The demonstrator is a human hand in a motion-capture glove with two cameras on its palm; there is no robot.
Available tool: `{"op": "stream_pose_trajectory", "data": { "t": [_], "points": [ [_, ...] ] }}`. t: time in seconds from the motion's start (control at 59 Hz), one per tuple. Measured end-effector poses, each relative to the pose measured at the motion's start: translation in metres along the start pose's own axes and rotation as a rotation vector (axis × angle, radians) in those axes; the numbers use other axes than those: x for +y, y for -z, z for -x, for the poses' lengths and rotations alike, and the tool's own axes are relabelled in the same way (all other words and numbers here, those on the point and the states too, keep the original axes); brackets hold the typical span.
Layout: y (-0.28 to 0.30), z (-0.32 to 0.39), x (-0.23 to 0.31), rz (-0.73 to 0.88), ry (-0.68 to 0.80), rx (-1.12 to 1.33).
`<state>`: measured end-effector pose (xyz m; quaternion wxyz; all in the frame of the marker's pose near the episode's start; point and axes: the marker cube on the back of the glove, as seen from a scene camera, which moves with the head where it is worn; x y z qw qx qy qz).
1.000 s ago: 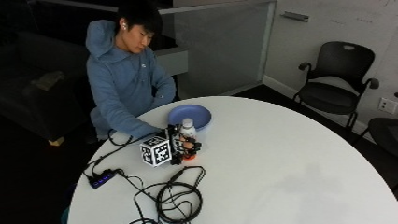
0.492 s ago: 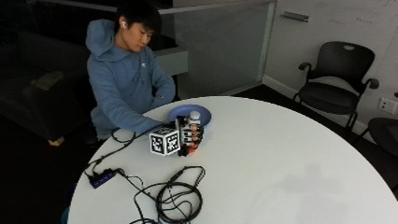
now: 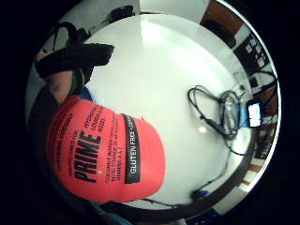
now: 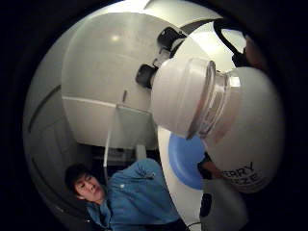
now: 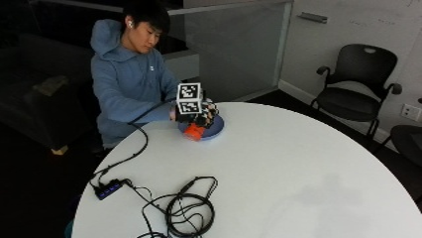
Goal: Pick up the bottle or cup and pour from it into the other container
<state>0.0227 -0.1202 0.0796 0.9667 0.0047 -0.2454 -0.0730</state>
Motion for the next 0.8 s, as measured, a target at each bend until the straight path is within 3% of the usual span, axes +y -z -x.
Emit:
{"op": "stream_pose_trajectory", "data": {
  "t": [0.237, 0.407, 0.576, 0.644, 0.797],
  "points": [
    [0.010, 0.036, -0.002, 0.193, 0.073, 0.486],
    [0.006, 0.047, -0.004, 0.252, 0.035, 0.840],
    [-0.012, 0.069, -0.004, 0.312, 0.033, 0.840],
    [-0.011, 0.065, 0.000, 0.382, 0.169, 0.863],
    [-0.024, 0.077, 0.002, 0.395, 0.179, 0.836]
  ]
}}
